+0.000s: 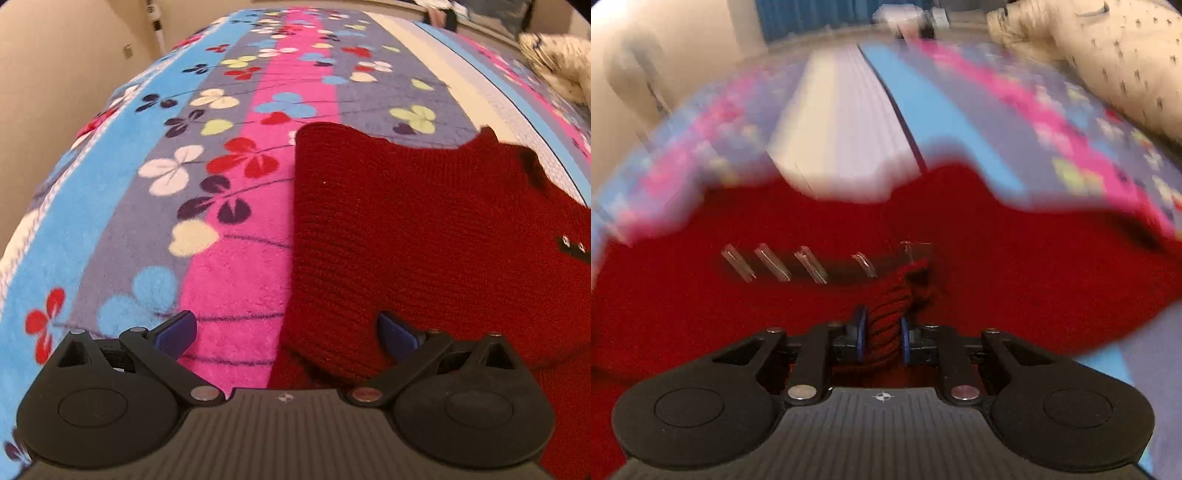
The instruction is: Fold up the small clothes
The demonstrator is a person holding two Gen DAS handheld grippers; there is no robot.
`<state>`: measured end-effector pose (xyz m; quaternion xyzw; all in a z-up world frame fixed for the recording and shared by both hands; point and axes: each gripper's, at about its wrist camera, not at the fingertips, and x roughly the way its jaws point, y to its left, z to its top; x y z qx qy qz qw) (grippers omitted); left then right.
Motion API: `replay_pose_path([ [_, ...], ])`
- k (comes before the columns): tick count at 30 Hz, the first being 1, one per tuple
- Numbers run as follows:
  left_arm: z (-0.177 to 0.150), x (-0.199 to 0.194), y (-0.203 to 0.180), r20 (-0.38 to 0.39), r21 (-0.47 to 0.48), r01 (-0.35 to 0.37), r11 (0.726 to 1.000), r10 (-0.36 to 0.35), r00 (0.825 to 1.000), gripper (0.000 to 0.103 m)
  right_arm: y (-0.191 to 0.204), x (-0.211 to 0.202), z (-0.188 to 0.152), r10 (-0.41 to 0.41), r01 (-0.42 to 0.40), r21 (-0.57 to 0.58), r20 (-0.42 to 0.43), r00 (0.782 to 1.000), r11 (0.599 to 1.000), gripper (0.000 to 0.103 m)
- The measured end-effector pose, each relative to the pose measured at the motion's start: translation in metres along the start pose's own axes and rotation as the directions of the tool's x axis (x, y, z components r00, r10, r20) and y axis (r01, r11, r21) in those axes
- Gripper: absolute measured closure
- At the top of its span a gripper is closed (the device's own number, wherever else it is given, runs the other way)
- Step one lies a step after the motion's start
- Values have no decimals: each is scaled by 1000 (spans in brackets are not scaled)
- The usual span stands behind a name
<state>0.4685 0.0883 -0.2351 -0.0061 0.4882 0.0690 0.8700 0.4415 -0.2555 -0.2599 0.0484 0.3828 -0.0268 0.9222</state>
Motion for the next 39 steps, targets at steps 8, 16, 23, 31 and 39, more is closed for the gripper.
replay_pose_path([
  [8, -20, -62, -37, 77, 231, -154, 961, 140, 987, 0, -20, -81, -12, -42, 41, 181, 3, 999, 983, 38],
  [16, -109, -196, -68, 75, 346, -80, 935, 57, 996, 0, 8, -268, -97, -23, 13, 132, 71, 997, 991, 18],
  [23, -159, -298, -68, 77, 280, 4, 960, -27, 997, 0, 9, -364, -106, -22, 10, 81, 149, 989, 997, 15],
  [31, -206, -368, -63, 115, 255, -13, 967, -17, 993, 0, -6, -429, -126, -16, -10, 121, 215, 977, 993, 15],
  [39, -240, -421, -66, 151, 236, -8, 972, -28, 988, 0, -20, -474, -152, 29, -69, 137, 273, 962, 988, 15],
])
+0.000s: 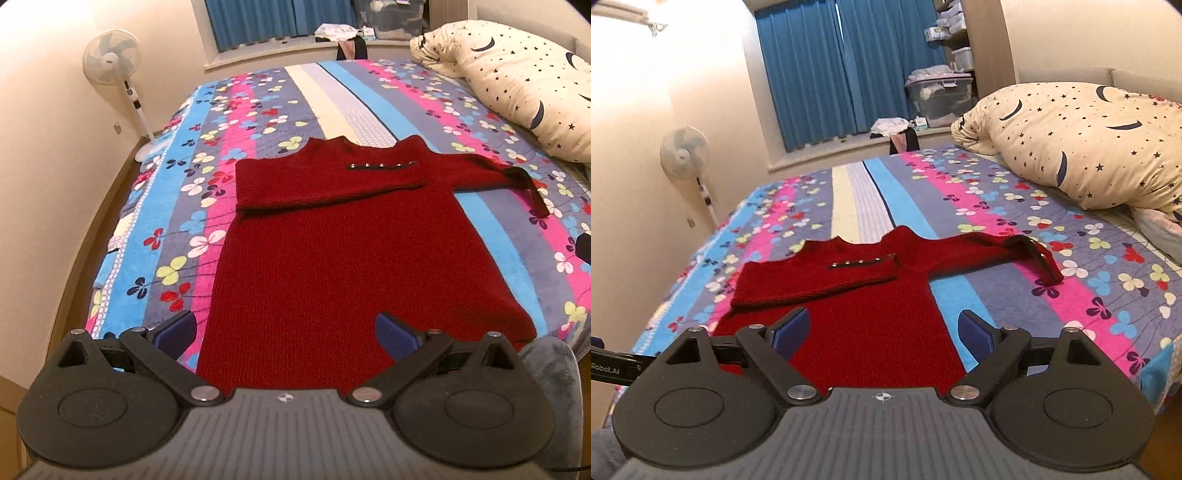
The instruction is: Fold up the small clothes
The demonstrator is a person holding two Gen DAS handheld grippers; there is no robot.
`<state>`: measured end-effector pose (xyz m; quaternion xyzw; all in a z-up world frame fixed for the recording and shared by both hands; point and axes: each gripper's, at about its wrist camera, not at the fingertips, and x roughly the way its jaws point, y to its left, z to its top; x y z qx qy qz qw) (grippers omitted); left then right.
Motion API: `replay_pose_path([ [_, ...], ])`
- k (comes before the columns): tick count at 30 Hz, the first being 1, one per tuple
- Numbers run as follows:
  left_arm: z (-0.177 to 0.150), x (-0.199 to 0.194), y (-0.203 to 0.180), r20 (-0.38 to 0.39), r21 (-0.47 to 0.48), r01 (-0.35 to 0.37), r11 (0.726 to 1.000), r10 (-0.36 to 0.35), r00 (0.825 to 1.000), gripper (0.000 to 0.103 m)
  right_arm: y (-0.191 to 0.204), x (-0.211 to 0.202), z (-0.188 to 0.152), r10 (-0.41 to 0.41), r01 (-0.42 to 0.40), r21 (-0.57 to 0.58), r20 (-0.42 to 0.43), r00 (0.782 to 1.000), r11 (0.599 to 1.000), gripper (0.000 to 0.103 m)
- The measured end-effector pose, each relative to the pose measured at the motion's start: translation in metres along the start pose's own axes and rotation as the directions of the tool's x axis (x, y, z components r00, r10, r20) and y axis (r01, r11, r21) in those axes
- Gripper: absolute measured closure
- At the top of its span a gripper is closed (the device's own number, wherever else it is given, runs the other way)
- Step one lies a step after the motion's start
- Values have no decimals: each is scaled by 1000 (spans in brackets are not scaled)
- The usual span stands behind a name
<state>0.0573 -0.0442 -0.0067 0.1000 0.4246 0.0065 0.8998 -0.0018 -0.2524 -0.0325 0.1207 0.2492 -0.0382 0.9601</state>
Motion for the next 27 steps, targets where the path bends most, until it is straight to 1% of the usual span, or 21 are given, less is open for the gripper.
replay_pose_path([
  [3, -5, -13, -7, 11, 24, -7, 1000, 6, 1000, 0, -8, -13, -3, 1, -1, 24, 28, 1000, 1000, 14],
  [6, -7, -16, -12, 14, 51, -10, 999, 9, 1000, 0, -15, -16, -5, -6, 4, 64, 27, 1000, 998, 14],
  [9, -4, -9, -13, -3, 46, -3, 999, 3, 1000, 0, -18, -12, -6, -15, 14, 79, 12, 1000, 997, 13],
  [12, 4, 9, -9, -32, 26, 11, 1000, -10, 999, 0, -18, 1, -4, -24, 25, 65, -14, 1000, 998, 13],
  [14, 11, 27, -6, -55, 12, 11, 1000, -10, 998, 0, -17, 14, -2, -29, 31, 53, -36, 999, 998, 13],
  [19, 33, 82, 1, -120, -18, 5, 1000, -8, 993, 0, -14, 64, 2, -58, 63, 38, -116, 992, 997, 13],
  [22, 46, 119, 6, -158, -37, 3, 999, -9, 987, 0, -13, 101, 7, -77, 83, 27, -164, 983, 996, 13],
  [27, 63, 181, 8, -217, -59, 12, 998, -24, 976, 0, -18, 156, 13, -126, 130, 3, -217, 968, 992, 13],
])
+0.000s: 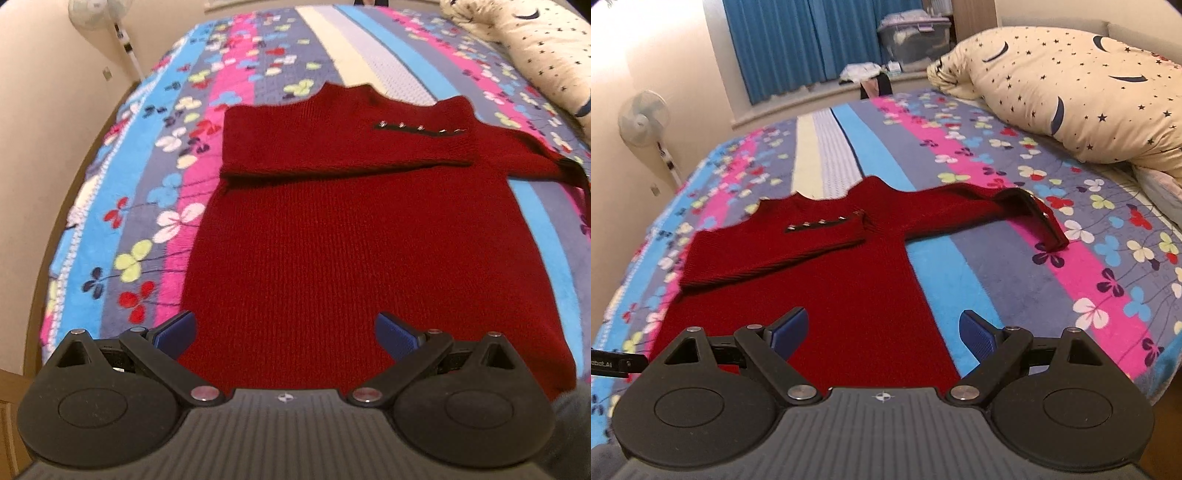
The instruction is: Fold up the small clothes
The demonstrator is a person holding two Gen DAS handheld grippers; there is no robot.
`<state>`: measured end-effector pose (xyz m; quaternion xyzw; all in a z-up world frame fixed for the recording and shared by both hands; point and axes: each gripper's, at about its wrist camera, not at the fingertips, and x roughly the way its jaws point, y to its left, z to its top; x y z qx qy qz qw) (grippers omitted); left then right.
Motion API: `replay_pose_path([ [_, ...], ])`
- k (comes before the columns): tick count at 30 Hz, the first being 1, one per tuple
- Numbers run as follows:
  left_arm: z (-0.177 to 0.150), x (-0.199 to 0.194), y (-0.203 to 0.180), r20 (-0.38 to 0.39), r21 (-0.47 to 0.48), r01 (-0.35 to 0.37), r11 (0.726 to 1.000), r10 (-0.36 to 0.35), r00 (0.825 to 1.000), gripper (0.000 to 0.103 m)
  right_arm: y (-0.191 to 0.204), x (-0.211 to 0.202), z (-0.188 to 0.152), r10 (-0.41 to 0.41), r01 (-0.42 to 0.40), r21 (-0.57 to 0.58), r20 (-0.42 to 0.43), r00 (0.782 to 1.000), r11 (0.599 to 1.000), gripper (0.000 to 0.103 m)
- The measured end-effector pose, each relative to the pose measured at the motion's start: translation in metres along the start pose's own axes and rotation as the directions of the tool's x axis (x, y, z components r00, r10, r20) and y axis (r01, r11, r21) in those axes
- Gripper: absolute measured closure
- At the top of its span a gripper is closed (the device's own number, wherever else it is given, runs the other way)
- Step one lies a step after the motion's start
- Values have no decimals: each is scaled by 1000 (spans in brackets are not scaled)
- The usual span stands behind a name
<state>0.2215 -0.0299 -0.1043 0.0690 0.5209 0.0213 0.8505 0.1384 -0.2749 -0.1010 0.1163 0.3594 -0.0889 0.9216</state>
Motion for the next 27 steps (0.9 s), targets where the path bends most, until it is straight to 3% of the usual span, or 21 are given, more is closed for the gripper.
replay_pose_path([
  [4, 21, 42, 0, -32, -17, 9, 1000, -10, 999, 0, -10, 43, 10, -33, 35, 41, -48, 998, 999, 13],
  [11, 46, 93, -4, -60, -17, 18, 1000, -19, 998, 0, -40, 112, 22, -44, 76, 212, -150, 988, 974, 14],
  [15, 53, 108, -2, -68, -17, 16, 1000, -17, 998, 0, -60, 140, 32, -75, 109, 269, -134, 988, 957, 14],
  [21, 56, 117, 2, -86, -31, 10, 999, -12, 996, 0, -107, 195, 62, -195, 214, 271, -97, 976, 939, 16],
  [22, 57, 118, 3, -91, -36, 7, 999, -10, 996, 0, -119, 206, 68, -194, 217, 273, -109, 975, 937, 26],
  [23, 57, 118, 3, -94, -38, 4, 999, -7, 996, 0, -130, 220, 74, -179, 209, 273, -129, 975, 939, 43],
  [24, 58, 118, 3, -94, -39, -1, 999, -3, 996, 0, -141, 233, 80, -180, 218, 273, -155, 971, 937, 50],
  [27, 60, 117, 2, -91, -39, -19, 999, 16, 996, 0, -173, 261, 94, -224, 283, 328, -205, 953, 901, 52],
])
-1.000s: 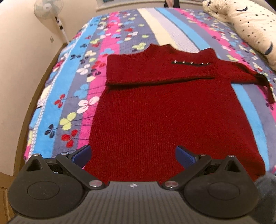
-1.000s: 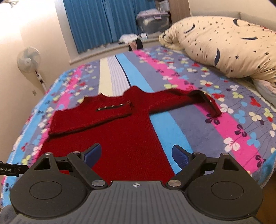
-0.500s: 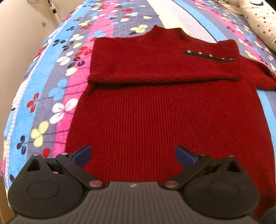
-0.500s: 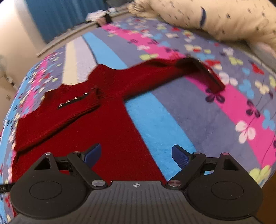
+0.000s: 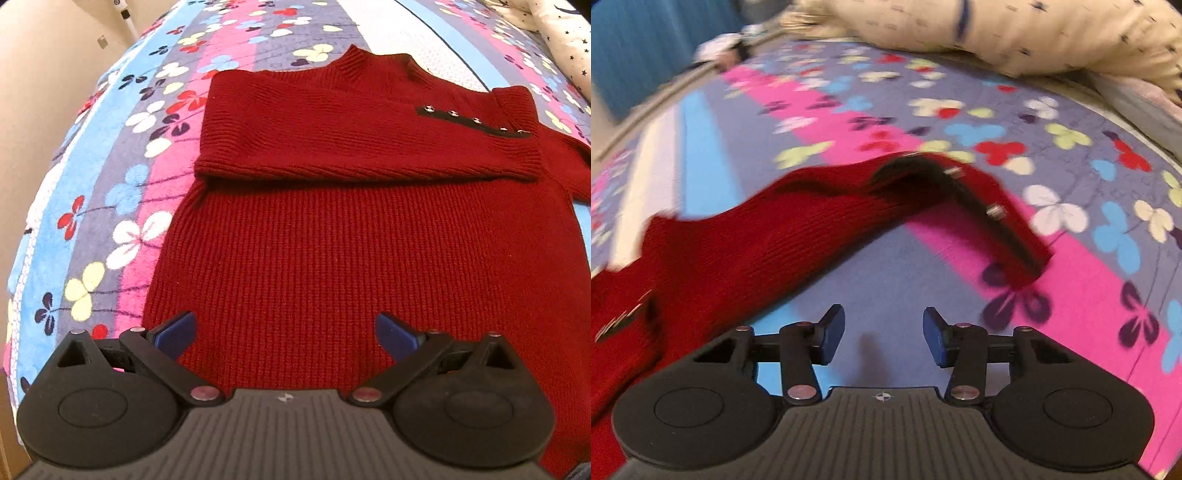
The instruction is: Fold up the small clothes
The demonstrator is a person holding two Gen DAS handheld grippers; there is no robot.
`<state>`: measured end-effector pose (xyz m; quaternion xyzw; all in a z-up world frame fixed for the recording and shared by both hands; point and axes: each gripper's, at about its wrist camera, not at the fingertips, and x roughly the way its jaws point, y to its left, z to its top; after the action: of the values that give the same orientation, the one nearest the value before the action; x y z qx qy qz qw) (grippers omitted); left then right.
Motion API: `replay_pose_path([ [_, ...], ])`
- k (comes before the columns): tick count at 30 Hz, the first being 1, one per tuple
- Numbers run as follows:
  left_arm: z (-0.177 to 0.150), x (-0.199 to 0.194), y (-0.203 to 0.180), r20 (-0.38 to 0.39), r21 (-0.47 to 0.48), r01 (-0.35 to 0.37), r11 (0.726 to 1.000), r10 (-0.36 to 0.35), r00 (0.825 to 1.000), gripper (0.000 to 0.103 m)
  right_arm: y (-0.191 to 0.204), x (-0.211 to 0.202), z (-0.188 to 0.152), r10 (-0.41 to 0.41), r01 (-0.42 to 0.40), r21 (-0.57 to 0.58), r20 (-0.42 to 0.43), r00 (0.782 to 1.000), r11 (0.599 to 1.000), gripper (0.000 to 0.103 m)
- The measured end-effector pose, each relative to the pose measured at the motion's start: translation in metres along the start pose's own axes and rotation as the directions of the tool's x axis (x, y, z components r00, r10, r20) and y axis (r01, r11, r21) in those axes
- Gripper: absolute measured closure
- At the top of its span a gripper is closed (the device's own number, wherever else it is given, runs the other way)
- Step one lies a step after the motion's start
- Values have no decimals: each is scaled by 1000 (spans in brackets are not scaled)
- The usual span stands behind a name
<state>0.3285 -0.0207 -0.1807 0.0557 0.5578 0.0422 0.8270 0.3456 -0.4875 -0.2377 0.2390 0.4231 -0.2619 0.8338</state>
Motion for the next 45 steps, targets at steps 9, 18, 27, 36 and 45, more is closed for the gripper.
replay_pose_path([
  [9, 10, 3, -11, -6, 19, -52, 998, 52, 999, 0, -58, 37, 129, -139, 109, 280, 90, 986, 954, 52],
  [18, 16, 8, -34, -11, 45, -61, 997, 62, 998, 0, -114, 46, 88, 140, -162, 333, 90, 986, 929, 32],
  [27, 22, -5, -33, 9, 48, -125, 991, 125, 992, 0, -63, 102, 87, 102, -184, 376, 227, 969, 908, 20],
  [36, 31, -1, 1, 25, -23, -167, 986, 168, 985, 0, -92, 14, 84, 30, -177, 400, 348, 937, 899, 93],
  [45, 27, -7, 48, 39, -109, -168, 980, 173, 984, 0, -37, 38, 86, -149, 91, 212, 274, 950, 973, 93],
])
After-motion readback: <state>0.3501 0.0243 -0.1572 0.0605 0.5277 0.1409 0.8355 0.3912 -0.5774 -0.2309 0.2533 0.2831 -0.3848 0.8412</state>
